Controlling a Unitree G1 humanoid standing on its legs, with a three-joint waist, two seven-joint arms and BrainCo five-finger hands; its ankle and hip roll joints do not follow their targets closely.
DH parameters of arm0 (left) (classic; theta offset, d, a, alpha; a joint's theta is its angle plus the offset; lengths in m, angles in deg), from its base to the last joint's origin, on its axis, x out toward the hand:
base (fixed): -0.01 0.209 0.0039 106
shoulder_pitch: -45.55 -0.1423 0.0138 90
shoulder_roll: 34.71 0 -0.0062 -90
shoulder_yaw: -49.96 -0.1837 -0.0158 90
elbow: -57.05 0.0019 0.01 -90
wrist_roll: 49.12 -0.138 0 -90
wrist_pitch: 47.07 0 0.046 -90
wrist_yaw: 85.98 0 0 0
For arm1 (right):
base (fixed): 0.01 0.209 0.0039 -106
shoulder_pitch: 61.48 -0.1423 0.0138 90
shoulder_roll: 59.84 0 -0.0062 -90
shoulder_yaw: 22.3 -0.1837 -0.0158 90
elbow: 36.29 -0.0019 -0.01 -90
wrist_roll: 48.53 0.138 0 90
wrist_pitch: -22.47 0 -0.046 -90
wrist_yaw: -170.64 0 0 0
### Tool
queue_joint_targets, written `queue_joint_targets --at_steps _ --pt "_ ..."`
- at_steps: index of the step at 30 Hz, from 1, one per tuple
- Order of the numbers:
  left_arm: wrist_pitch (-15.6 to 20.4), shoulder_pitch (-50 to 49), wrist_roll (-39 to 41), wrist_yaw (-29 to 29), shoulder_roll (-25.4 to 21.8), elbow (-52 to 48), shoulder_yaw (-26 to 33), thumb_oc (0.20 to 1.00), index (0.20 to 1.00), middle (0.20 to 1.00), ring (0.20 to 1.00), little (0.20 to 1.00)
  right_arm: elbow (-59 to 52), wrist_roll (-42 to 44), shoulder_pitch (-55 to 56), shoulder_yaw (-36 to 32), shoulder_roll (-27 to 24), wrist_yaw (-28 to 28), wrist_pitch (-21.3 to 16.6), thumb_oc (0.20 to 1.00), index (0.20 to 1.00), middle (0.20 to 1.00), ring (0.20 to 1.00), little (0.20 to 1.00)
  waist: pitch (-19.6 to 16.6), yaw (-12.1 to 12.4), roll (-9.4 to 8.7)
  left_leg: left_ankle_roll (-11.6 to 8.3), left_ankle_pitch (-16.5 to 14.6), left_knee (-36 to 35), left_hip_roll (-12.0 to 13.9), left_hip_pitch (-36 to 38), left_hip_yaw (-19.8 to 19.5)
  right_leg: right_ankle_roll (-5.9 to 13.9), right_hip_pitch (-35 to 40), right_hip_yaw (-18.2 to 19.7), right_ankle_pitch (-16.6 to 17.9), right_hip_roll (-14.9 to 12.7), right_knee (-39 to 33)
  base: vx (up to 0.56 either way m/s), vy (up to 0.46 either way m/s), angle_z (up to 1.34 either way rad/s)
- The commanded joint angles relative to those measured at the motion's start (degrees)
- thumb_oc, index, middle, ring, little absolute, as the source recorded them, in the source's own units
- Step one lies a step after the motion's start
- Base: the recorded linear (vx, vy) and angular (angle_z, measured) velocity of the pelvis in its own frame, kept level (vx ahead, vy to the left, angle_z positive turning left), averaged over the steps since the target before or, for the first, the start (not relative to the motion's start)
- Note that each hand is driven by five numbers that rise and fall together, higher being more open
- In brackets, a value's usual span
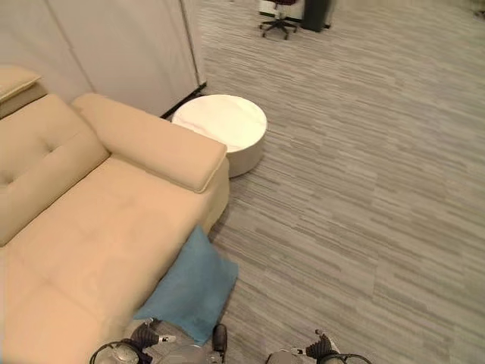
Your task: Pick up all the scattered cushions and arrange them neatly on the sofa.
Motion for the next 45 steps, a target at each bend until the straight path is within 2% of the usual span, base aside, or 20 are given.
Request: queue_joint_targets --at_steps 1,3,8,10,13,14,15,16,17,18,23,26,28,32,35,37,39,40,41,45 --pt "1.3 1.0 -0.8 0.7 2.2 0.5 -0.8 1.000 1.000 1.000 1.000 1.000 -2.0 1.1 -1.0 0.2 -2.5 -0.4 -0.9 1.000 1.000 1.000 1.000 1.000 0.6 -2.1 2.37 -4.03 -6.4 5.9 0.8 -0.8 -5.3 -0.71 -0.6 9.1 11.8 5.2 -13.8 0.25 -0.173 0.97" --pt "1.4 1.6 -0.3 0.7 2.5 1.0 -0.8 1.000 1.000 1.000 1.000 1.000 -1.7 1.4 -0.8 0.6 -2.2 -0.1 -1.0 1.000 1.000 1.000 1.000 1.000 0.2 -3.0 1.89 -4.54 -7.1 6.5 -0.1 -0.2 -9.0 -0.65 0.0 12.9 13.4 5.6 -17.1 0.23 -0.232 1.16" --pt "1.5 1.9 0.4 0.6 3.4 0.8 -1.1 1.000 1.000 1.000 1.000 1.000 -1.2 1.2 -0.9 1.4 -2.0 0.2 -1.1 1.000 1.000 1.000 1.000 1.000 -0.7 -2.8 1.16 -6.83 -7.5 8.5 0.7 -1.6 -10.9 -1.94 4.3 9.0 13.8 5.3 -22.9 0.13 -0.225 0.99" --pt "1.4 1.7 0.9 0.5 3.7 -0.6 -1.5 1.000 1.000 1.000 1.000 1.000 -1.3 1.0 -1.4 1.8 -2.9 0.4 -1.1 1.000 1.000 1.000 1.000 1.000 0.2 -2.4 0.92 -7.77 -7.4 11.1 2.1 -3.8 -8.4 -2.70 6.4 5.5 13.4 5.1 -24.5 -0.01 -0.207 0.59" --pt "1.3 1.3 1.4 0.6 3.7 -0.7 -0.8 1.000 1.000 1.000 1.000 1.000 -1.2 1.0 -1.1 1.4 -3.6 0.1 -1.0 1.000 1.000 1.000 1.000 1.000 0.8 -2.5 0.52 -7.84 -7.2 13.5 4.0 -5.7 -0.2 -2.63 8.2 0.4 13.4 4.1 -26.5 -0.06 -0.121 1.11" --pt "1.6 1.0 1.5 -1.3 2.2 -0.3 1.3 1.000 1.000 1.000 1.000 1.000 -0.3 13.7 1.2 -4.3 -6.5 13.2 -0.2 1.000 1.000 1.000 1.000 1.000 0.7 -3.3 0.14 -7.67 -7.3 13.8 5.3 -5.6 4.0 -2.48 8.5 -0.3 13.4 4.2 -26.8 -0.05 -0.110 1.03" --pt "1.7 0.7 1.9 -0.8 2.4 -1.0 0.5 1.000 1.000 1.000 1.000 1.000 -2.7 13.2 0.2 -2.4 -2.5 4.7 -3.9 1.000 1.000 1.000 1.000 1.000 0.5 -3.2 0.37 -7.65 -7.6 14.1 6.5 -5.3 8.2 -2.54 9.2 -3.6 13.3 3.5 -27.2 -0.05 -0.098 0.82" --pt "1.6 0.1 0.6 -1.2 1.7 -0.7 1.4 1.000 1.000 1.000 1.000 1.000 -6.5 7.3 -0.9 -2.2 -6.9 4.0 -3.2 1.000 1.000 1.000 1.000 1.000 0.5 -3.9 0.47 -8.05 -7.1 13.7 8.1 -4.9 14.7 -2.31 9.5 -5.6 13.2 3.3 -27.4 -0.01 -0.094 0.73" --pt "1.2 -0.1 -0.1 -1.4 1.2 -0.8 0.9 1.000 1.000 1.000 1.000 1.000 -5.6 3.3 -3.0 -2.7 -9.0 2.2 -1.2 1.000 1.000 1.000 1.000 1.000 0.1 -3.9 0.33 -8.38 -7.3 14.1 8.8 -4.9 16.0 -2.23 10.0 -7.8 12.8 3.0 -27.7 0.00 -0.082 0.86" --pt "1.5 -0.6 0.1 -2.7 0.8 -0.4 1.7 1.000 1.000 1.000 1.000 1.000 -7.9 9.1 -0.8 -4.1 -8.9 6.6 -4.2 1.000 1.000 1.000 1.000 1.000 0.2 -4.2 0.42 -8.59 -6.8 14.3 9.4 -5.0 17.8 -2.21 10.1 -8.9 13.1 2.8 -27.6 0.05 -0.060 1.18" --pt "0.6 -0.9 -0.7 -2.1 0.2 2.3 4.2 1.000 1.000 1.000 1.000 1.000 -6.2 7.5 -2.1 -3.7 -9.1 4.5 -3.1 1.000 1.000 1.000 1.000 1.000 -0.7 -3.3 0.37 -7.76 -7.1 8.9 6.5 -1.7 13.8 -1.60 11.8 -10.9 13.1 2.6 -27.0 0.12 0.053 0.72" --pt "0.4 -0.7 0.0 -1.8 0.0 3.0 5.2 1.000 1.000 1.000 1.000 1.000 -4.5 4.5 -1.5 -3.2 -8.9 4.4 -2.7 1.000 1.000 1.000 1.000 1.000 -0.5 -2.6 0.61 -5.61 -8.0 6.9 4.8 -0.2 10.8 -1.15 9.2 -10.4 10.4 1.2 -17.2 0.07 0.172 0.26" --pt "0.6 -0.2 0.6 -1.7 -0.5 3.7 5.5 1.000 1.000 1.000 1.000 1.000 -3.6 4.9 -1.3 -4.1 -9.2 4.8 -3.0 1.000 1.000 1.000 1.000 1.000 0.6 -3.4 0.72 -4.32 -8.6 6.8 3.9 0.9 7.9 0.38 4.0 -5.9 11.1 0.0 -7.5 0.11 0.158 0.25" --pt "1.3 0.1 0.7 -2.2 0.4 3.8 4.1 1.000 1.000 1.000 1.000 1.000 -2.7 5.7 0.0 -5.2 -10.7 4.7 -3.7 1.000 1.000 1.000 1.000 1.000 0.4 -5.1 0.64 -4.18 -9.0 5.6 2.7 2.1 4.3 -0.17 1.0 2.5 12.7 2.4 -13.9 0.18 -0.033 0.43" --pt "1.8 0.6 0.5 -2.2 1.3 4.0 2.9 1.000 1.000 1.000 1.000 1.000 -2.9 6.3 0.2 -5.1 -10.6 5.0 -3.7 1.000 1.000 1.000 1.000 1.000 0.9 -6.5 0.52 -4.43 -9.9 5.3 2.4 3.5 1.9 0.71 -2.2 5.7 15.9 2.3 -17.0 0.18 -0.103 0.24" --pt "1.8 0.8 0.4 -1.9 1.5 4.1 2.8 1.000 1.000 1.000 1.000 1.000 -3.3 6.5 0.5 -5.2 -10.0 4.9 -3.9 1.000 1.000 1.000 1.000 1.000 1.2 -7.0 0.11 -4.86 -10.8 5.7 2.3 4.4 1.1 1.01 -2.0 4.7 16.8 1.2 -18.6 0.21 -0.139 0.31" --pt "1.3 -0.7 1.4 -1.8 -0.8 3.9 4.5 1.000 1.000 1.000 1.000 1.000 -12.9 9.6 -4.1 -3.7 -11.8 7.1 -3.2 1.000 1.000 1.000 1.000 1.000 0.3 -5.9 -0.78 -5.66 -11.9 6.2 2.3 5.2 0.0 0.59 -0.6 2.6 17.0 0.5 -19.5 0.24 -0.173 0.47" --pt "1.6 -0.8 2.3 -0.2 -0.5 2.8 3.5 1.000 1.000 1.000 1.000 1.000 -10.0 5.4 -6.2 1.8 -4.6 0.5 -4.8 1.000 1.000 1.000 1.000 1.000 0.0 -4.7 -0.25 -6.07 -12.3 6.6 2.5 5.7 -0.8 0.31 0.4 1.5 17.0 0.4 -19.8 0.26 -0.204 0.60" --pt "2.0 -1.4 2.4 0.6 1.5 2.0 2.4 1.000 1.000 1.000 1.000 1.000 -10.5 3.0 -8.2 3.3 -2.6 -0.1 -3.2 1.000 1.000 1.000 1.000 1.000 -0.8 -4.1 0.38 -7.43 -12.4 8.0 3.3 5.0 -1.1 -0.13 1.6 0.3 16.4 0.6 -20.5 0.23 -0.195 0.57" --pt "2.2 -1.4 2.1 1.5 2.4 0.7 1.7 1.000 1.000 1.000 1.000 1.000 -12.1 1.5 -6.9 3.0 -3.1 -1.4 -3.3 1.000 1.000 1.000 1.000 1.000 -0.9 -4.2 0.23 -9.86 -10.4 14.4 6.4 1.6 1.2 -2.01 5.3 -2.4 14.5 1.7 -22.9 0.09 -0.184 0.83"
